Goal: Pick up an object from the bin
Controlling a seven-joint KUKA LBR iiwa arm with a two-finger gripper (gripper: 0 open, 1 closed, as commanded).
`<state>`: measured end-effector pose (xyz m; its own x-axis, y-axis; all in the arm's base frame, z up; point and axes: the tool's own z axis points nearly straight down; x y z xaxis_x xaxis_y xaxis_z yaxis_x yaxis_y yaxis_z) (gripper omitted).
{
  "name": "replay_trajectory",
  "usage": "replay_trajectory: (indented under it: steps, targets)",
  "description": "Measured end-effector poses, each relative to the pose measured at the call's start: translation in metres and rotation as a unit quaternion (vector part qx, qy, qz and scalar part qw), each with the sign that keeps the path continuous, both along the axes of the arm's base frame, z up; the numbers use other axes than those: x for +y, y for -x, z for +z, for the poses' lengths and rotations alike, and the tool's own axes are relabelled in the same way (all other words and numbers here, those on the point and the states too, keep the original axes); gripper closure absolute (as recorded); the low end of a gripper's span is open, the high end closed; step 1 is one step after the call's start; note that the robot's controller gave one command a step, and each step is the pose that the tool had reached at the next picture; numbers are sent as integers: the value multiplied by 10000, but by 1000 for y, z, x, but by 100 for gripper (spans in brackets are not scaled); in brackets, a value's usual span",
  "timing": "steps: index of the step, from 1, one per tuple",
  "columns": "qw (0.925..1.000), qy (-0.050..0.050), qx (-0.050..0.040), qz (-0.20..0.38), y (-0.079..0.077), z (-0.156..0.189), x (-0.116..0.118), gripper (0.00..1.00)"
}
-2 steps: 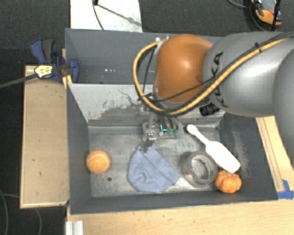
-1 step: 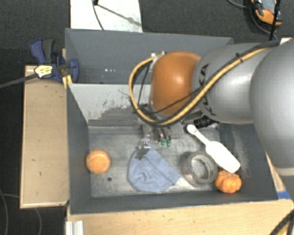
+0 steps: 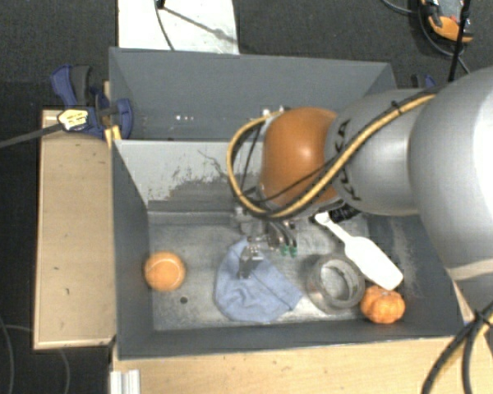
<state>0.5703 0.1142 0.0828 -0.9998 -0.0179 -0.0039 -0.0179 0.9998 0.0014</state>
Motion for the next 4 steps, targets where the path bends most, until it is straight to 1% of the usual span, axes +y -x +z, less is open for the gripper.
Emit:
replay_trajectory:
  steps: [1, 3, 4]
  targets:
    - [9999, 5, 26, 97, 17, 1, -15, 100]
    - [10000, 4, 28, 65, 17, 1, -16, 100]
    - [10000, 1, 3, -45, 18, 143, -22, 100]
